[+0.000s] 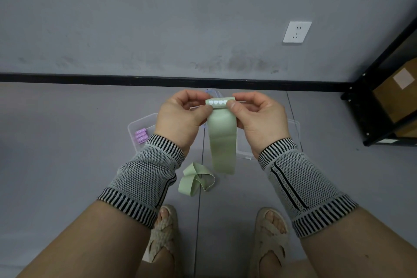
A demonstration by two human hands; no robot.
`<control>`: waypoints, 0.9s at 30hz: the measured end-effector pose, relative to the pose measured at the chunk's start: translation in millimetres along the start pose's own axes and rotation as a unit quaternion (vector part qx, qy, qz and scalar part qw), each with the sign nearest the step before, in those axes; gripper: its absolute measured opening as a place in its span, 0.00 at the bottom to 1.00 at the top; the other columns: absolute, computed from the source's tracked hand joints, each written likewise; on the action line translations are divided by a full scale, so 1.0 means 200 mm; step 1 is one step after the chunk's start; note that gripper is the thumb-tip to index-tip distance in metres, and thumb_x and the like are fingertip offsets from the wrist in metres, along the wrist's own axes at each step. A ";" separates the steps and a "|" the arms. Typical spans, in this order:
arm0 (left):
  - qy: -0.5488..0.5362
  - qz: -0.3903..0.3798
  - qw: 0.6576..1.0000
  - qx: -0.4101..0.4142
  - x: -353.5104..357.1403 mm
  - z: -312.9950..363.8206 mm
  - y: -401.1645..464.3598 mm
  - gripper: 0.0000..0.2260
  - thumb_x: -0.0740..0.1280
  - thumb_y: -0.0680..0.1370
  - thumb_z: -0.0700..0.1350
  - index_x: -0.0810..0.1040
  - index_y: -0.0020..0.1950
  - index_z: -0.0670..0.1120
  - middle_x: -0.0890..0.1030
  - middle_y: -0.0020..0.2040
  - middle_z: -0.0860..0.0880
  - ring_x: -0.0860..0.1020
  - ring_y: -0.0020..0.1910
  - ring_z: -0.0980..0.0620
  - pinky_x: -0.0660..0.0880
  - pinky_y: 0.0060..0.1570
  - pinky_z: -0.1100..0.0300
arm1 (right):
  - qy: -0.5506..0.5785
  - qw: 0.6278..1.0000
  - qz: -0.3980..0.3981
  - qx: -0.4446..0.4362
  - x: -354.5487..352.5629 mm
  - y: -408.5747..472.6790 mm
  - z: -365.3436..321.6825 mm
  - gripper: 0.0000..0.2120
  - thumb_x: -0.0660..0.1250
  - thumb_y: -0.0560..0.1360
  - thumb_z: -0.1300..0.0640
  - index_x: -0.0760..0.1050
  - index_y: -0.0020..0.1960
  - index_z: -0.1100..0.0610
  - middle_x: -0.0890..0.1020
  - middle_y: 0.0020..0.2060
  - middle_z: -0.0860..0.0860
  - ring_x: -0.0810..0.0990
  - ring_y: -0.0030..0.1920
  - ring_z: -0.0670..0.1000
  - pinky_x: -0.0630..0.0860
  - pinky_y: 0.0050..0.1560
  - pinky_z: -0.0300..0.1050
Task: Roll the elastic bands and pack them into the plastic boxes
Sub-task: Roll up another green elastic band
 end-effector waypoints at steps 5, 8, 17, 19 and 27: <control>-0.019 -0.011 0.998 -0.052 0.01 0.00 0.00 0.08 0.69 0.73 0.33 0.77 0.46 0.45 0.81 0.37 0.48 0.79 0.32 0.56 0.78 0.38 0.63 | 0.022 1.000 0.007 -0.002 -0.01 0.00 -0.01 0.08 0.72 0.71 0.65 0.79 0.42 0.53 0.84 0.39 0.55 0.84 0.44 0.57 0.80 0.52 0.59; 0.012 -0.028 0.998 -0.064 0.00 0.00 -0.01 0.05 0.70 0.73 0.37 0.77 0.46 0.45 0.81 0.37 0.47 0.79 0.32 0.56 0.78 0.38 0.61 | 0.021 1.000 0.005 -0.016 -0.02 0.00 -0.02 0.09 0.72 0.71 0.66 0.78 0.42 0.53 0.84 0.39 0.55 0.84 0.45 0.57 0.80 0.52 0.59; -0.023 -0.009 0.999 -0.047 -0.01 0.01 0.00 0.05 0.69 0.74 0.35 0.77 0.42 0.44 0.80 0.30 0.51 0.77 0.29 0.57 0.76 0.32 0.66 | 0.041 0.999 -0.022 -0.022 0.00 0.00 -0.02 0.10 0.70 0.71 0.69 0.78 0.45 0.55 0.84 0.39 0.54 0.84 0.43 0.52 0.81 0.49 0.51; -0.030 -0.012 0.999 -0.044 -0.02 0.01 0.00 0.05 0.69 0.74 0.34 0.76 0.42 0.44 0.80 0.29 0.51 0.76 0.29 0.57 0.75 0.33 0.66 | 0.050 0.998 -0.026 -0.011 0.00 0.00 -0.01 0.09 0.70 0.72 0.68 0.78 0.46 0.55 0.84 0.39 0.52 0.84 0.42 0.52 0.81 0.48 0.50; -0.030 -0.031 0.998 -0.041 -0.02 0.00 0.01 0.07 0.68 0.73 0.32 0.77 0.45 0.43 0.80 0.32 0.49 0.75 0.31 0.54 0.74 0.34 0.64 | 0.010 1.000 -0.009 -0.011 0.00 0.00 -0.01 0.07 0.72 0.72 0.64 0.79 0.45 0.53 0.84 0.41 0.54 0.84 0.44 0.53 0.81 0.51 0.53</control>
Point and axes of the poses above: each hand's wrist, its own y-axis towards the middle knuckle, its own x-axis out of the palm, z = x × y, the point moved 3 cm from there along y, towards the middle knuckle
